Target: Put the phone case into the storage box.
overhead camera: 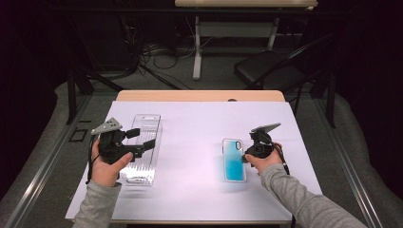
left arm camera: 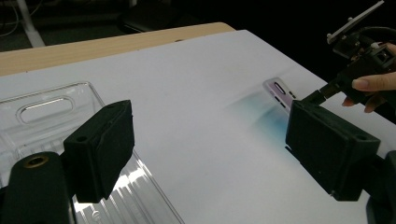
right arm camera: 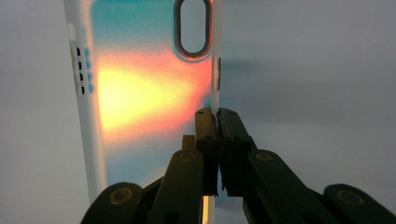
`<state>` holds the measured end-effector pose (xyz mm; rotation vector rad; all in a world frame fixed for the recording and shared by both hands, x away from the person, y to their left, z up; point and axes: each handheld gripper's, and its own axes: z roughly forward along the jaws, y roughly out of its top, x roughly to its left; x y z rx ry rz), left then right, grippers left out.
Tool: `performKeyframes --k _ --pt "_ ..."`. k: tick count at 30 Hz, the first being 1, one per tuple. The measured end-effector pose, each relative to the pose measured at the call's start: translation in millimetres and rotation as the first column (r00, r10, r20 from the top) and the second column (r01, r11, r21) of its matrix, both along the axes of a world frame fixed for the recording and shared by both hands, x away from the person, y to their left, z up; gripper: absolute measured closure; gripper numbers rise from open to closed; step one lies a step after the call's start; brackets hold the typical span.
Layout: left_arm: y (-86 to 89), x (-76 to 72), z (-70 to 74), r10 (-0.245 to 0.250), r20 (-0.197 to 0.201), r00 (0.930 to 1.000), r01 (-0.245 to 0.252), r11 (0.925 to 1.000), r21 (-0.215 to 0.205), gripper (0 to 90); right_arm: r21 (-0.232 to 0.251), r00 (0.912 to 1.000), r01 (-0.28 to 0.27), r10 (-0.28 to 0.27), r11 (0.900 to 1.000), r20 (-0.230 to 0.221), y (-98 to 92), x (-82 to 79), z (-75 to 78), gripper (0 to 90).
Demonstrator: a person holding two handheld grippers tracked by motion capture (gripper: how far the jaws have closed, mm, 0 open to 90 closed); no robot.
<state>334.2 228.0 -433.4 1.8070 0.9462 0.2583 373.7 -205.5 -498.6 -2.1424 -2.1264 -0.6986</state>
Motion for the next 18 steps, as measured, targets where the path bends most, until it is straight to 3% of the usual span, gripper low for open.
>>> performKeyframes --k 9,18 --pt "-1.1 0.6 -1.2 -0.002 -0.003 1.0000 0.002 1.0000 0.000 15.9 0.040 0.9976 -0.019 0.017 0.999 0.068 7.9 5.3 13.8 87.5" --pt "-2.6 0.4 -1.8 -0.003 -0.006 1.0000 0.003 1.0000 0.002 15.9 0.074 0.9835 -0.032 0.018 0.997 0.180 18.1 7.2 34.4 87.5"
